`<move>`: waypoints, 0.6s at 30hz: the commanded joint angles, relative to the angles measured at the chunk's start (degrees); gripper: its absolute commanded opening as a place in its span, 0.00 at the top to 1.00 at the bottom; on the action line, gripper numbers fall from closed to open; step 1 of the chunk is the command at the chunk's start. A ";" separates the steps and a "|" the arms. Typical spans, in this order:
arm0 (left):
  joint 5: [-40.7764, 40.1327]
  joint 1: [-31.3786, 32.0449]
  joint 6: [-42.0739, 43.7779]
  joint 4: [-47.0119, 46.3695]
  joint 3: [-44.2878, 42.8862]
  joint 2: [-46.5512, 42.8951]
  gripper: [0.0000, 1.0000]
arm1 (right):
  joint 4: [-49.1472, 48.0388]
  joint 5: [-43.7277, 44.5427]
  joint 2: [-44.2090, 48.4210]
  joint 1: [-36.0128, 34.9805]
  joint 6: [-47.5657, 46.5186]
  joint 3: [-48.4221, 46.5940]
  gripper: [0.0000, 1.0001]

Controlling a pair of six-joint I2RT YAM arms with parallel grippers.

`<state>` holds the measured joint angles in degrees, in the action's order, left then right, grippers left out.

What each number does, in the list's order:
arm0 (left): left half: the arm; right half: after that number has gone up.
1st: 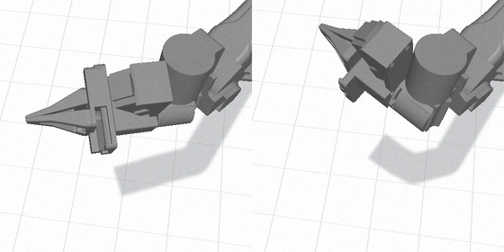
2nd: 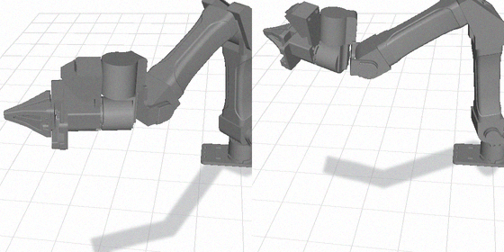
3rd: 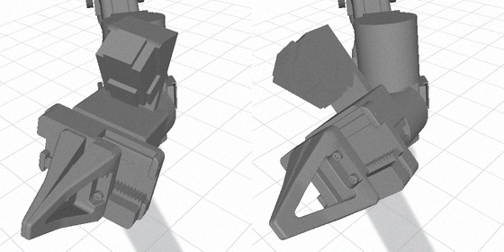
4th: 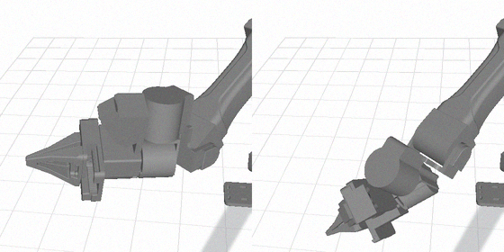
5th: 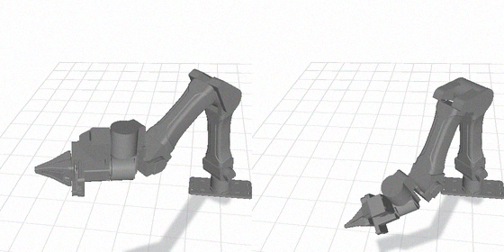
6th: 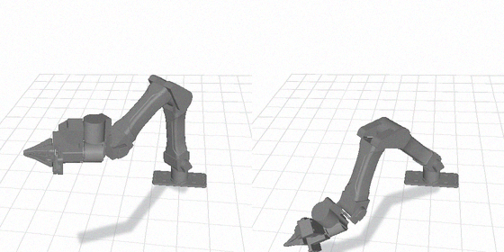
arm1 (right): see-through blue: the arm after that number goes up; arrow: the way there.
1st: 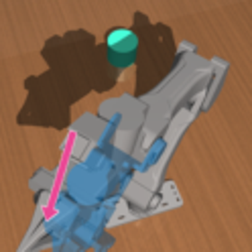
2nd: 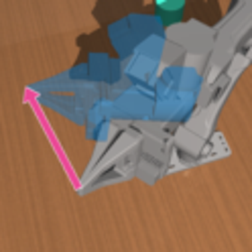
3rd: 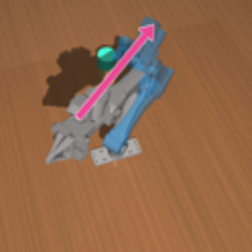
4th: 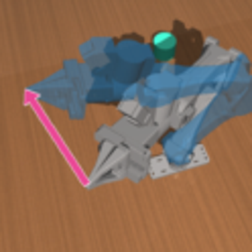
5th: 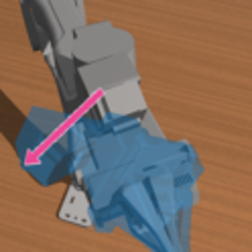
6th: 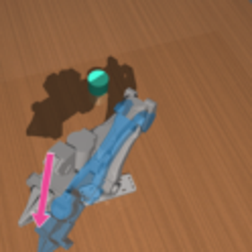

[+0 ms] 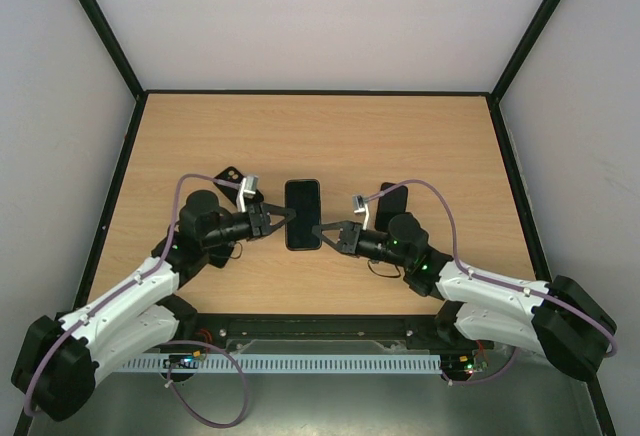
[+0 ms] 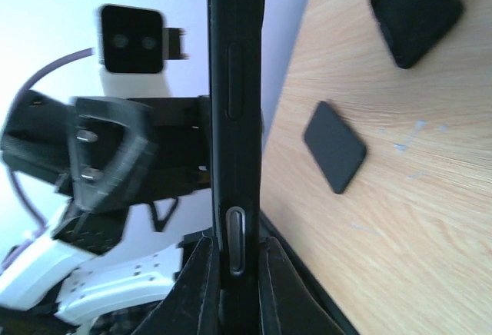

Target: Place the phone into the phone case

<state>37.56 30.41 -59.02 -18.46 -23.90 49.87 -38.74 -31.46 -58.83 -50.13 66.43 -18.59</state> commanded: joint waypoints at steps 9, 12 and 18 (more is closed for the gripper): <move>-11.91 -4.56 5.99 17.75 -2.12 -5.40 0.03 | 18.40 13.31 -0.99 1.17 -10.35 -8.39 0.98; -13.43 -6.97 5.78 21.10 -1.89 -5.81 0.00 | 19.15 13.63 -3.04 3.99 -10.93 -9.42 0.98; -12.67 -14.93 5.48 27.45 -1.28 -5.66 0.00 | 17.30 9.69 -11.15 11.43 -11.54 -10.98 0.98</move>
<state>25.41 19.29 -54.00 3.07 -25.96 44.66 -18.59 -20.75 -66.26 -42.30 56.73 -26.85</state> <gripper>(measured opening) 0.998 0.074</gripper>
